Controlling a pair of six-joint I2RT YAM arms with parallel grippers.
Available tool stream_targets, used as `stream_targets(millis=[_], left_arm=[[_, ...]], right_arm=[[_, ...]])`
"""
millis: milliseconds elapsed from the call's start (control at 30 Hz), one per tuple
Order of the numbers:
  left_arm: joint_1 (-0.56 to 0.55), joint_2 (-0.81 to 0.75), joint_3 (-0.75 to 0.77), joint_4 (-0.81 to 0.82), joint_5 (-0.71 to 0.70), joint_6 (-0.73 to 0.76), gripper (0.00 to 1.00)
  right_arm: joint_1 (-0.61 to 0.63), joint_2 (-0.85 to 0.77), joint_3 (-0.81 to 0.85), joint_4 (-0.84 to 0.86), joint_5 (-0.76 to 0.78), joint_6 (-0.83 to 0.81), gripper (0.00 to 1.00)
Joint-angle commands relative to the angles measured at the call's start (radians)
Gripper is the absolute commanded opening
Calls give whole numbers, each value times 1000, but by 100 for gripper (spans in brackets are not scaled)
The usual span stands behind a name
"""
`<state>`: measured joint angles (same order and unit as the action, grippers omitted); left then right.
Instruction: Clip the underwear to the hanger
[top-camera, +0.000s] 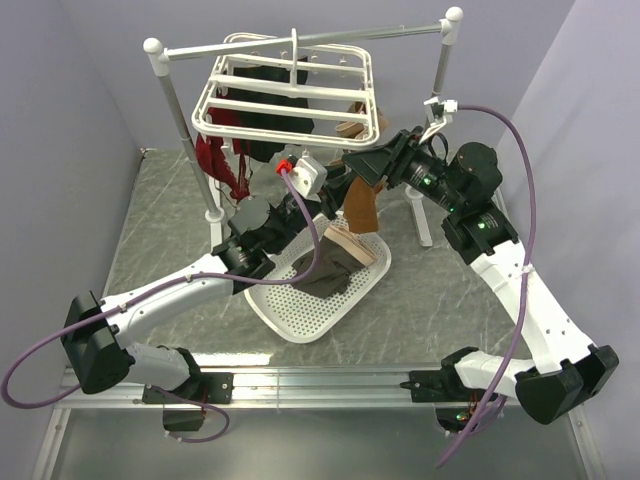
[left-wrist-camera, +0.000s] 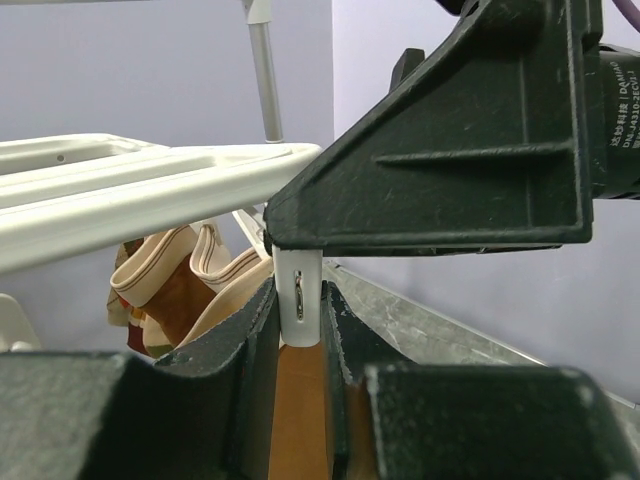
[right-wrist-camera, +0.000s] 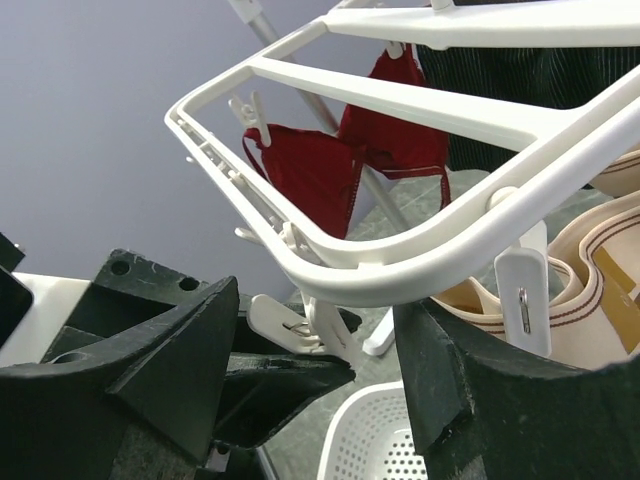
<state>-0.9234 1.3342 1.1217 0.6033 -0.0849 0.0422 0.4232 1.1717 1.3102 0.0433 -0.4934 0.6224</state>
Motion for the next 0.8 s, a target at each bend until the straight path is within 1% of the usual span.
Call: stream_targets(millis=[0, 167, 333, 633, 667, 767], left_arm=[[-2, -33, 6, -3, 43, 16, 16], [-2, -27, 38, -75, 39, 19, 13], [-2, -29, 53, -123, 40, 22, 12], [-2, -29, 72, -169, 47, 22, 15], [-2, -29, 76, -171, 47, 22, 15], [-2, -27, 78, -177, 47, 21, 21]], right_arm=[[19, -10, 50, 7, 25, -56, 70], [29, -20, 52, -11, 59, -93, 69], [38, -14, 63, -17, 67, -108, 63], [55, -9, 64, -34, 88, -141, 60], [57, -9, 64, -36, 93, -144, 59], [58, -6, 70, -36, 111, -148, 52]])
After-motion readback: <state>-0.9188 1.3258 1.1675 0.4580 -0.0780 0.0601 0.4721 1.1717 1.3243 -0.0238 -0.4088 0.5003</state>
